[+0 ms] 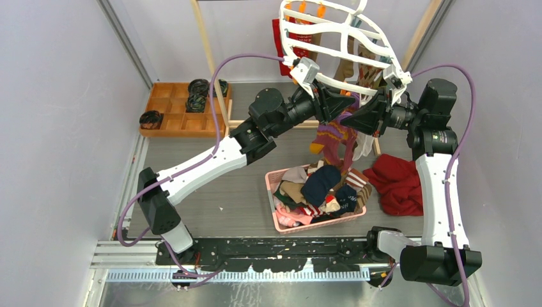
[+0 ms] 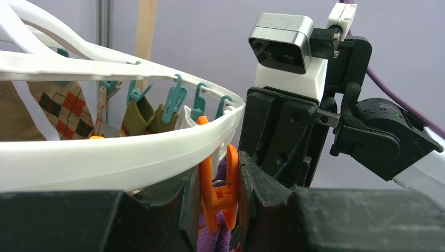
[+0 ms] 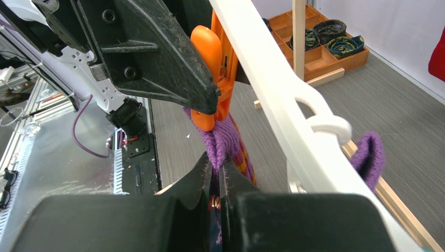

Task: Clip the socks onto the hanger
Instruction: Clamp the sock onto the hanger.

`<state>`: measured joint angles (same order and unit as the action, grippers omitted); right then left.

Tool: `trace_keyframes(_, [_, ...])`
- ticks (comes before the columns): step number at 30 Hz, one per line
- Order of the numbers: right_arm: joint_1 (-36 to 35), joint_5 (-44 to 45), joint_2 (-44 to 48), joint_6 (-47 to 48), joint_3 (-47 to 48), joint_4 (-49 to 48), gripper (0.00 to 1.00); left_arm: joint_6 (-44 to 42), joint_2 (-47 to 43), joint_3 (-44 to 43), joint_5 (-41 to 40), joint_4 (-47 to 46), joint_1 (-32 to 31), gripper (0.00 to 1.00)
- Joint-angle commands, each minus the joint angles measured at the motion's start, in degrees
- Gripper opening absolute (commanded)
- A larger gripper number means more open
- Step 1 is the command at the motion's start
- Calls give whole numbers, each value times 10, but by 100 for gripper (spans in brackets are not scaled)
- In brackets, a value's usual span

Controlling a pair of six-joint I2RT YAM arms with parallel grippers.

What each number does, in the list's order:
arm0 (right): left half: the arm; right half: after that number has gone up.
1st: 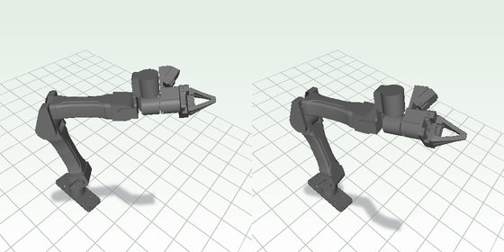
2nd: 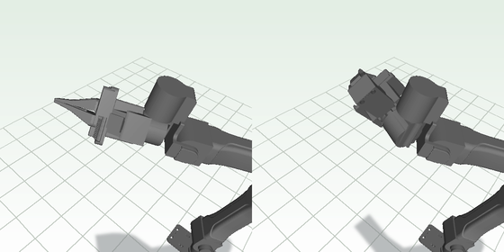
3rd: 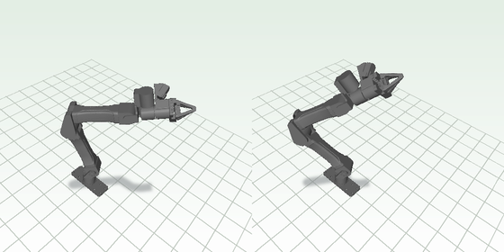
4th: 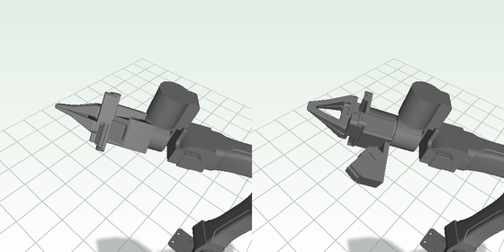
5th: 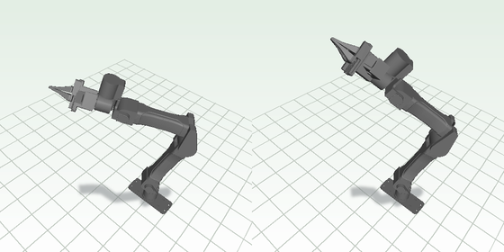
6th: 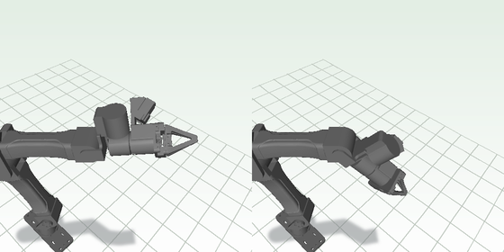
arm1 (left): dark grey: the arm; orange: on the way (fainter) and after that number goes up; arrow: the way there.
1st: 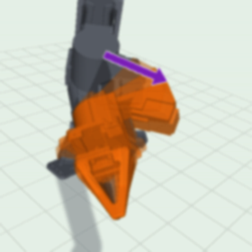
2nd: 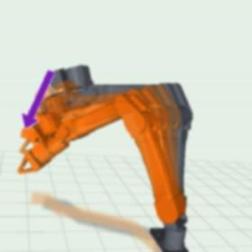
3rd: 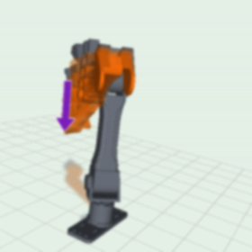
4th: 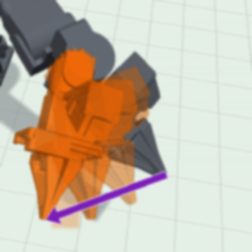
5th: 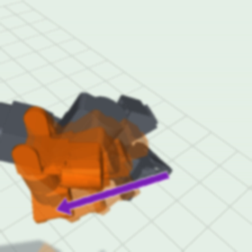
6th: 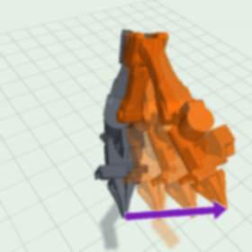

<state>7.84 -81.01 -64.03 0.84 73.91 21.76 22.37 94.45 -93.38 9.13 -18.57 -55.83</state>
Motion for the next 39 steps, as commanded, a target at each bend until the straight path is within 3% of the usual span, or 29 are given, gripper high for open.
trace_keyframes(1, [1, 7, 3, -8, -4, -7, 1, 11, -22, -24, 26, -33, 1, 11])
trace_keyframes(39, [1, 4, -14, -48, 22, -12, 1, 3, -15, -26, 67, -50, 7, 12])
